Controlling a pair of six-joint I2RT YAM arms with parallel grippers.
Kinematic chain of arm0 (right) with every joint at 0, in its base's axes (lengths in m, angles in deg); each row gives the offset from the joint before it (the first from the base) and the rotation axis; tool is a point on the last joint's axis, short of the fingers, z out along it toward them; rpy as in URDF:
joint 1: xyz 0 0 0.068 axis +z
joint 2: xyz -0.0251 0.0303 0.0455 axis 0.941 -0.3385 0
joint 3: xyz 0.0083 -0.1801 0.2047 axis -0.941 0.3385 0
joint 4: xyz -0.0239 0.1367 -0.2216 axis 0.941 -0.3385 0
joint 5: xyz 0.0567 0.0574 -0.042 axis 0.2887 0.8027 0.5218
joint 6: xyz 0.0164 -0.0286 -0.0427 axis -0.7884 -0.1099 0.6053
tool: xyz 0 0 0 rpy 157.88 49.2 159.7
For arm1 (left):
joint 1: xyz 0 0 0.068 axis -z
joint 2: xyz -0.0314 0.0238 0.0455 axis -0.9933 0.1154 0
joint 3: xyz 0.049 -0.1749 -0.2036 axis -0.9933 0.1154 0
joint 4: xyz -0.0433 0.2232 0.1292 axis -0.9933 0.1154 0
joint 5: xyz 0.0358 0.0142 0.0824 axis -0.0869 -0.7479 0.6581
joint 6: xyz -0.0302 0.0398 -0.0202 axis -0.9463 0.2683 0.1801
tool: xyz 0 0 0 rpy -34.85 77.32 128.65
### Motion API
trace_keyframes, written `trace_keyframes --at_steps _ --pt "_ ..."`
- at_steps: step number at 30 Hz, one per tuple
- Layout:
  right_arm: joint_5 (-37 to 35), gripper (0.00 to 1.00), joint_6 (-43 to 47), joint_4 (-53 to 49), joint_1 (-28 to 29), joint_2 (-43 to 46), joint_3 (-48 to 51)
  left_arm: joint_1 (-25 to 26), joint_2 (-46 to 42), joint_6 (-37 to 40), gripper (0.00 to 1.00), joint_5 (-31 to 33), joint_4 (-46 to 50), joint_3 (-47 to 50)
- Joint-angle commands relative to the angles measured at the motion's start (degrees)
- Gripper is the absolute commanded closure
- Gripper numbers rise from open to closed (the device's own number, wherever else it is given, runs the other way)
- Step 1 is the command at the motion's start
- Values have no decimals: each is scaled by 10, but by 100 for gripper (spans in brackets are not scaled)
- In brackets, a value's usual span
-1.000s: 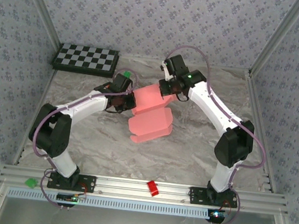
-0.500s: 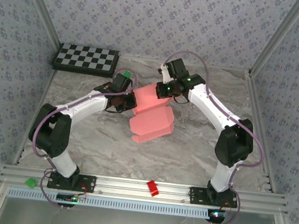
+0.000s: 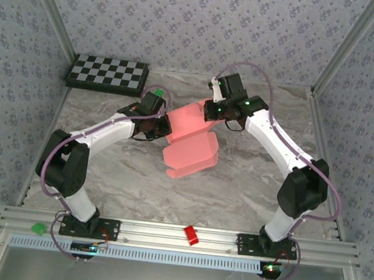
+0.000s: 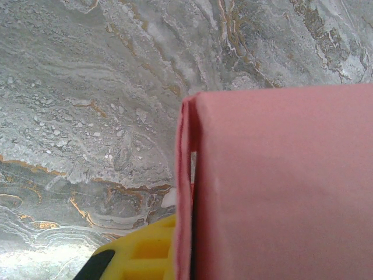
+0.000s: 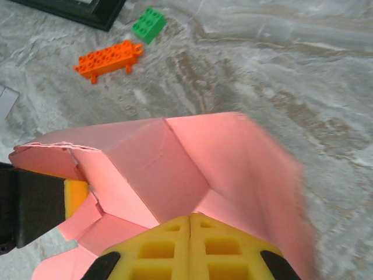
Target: Fold the paper box
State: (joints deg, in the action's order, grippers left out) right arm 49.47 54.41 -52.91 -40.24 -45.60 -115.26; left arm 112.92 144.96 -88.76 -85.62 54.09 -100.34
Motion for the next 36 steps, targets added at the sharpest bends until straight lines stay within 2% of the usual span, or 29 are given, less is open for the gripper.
trace_keyframes --at_steps 1,7,21,32,36 --pt "-68 98 2 -43 0 24 3 1 -7 -1 100 -2 -7 -4" --pt "-92 98 21 -90 0 22 2 0 -6 0 100 1 -4 -4" --pt "-114 98 31 -105 7 11 18 0 -10 -1 100 4 0 -1" --pt "-72 98 19 -77 7 1 27 1 -12 -2 100 0 -2 -1" --pt "-33 98 17 -65 5 2 30 0 -14 -2 100 -2 -4 0"
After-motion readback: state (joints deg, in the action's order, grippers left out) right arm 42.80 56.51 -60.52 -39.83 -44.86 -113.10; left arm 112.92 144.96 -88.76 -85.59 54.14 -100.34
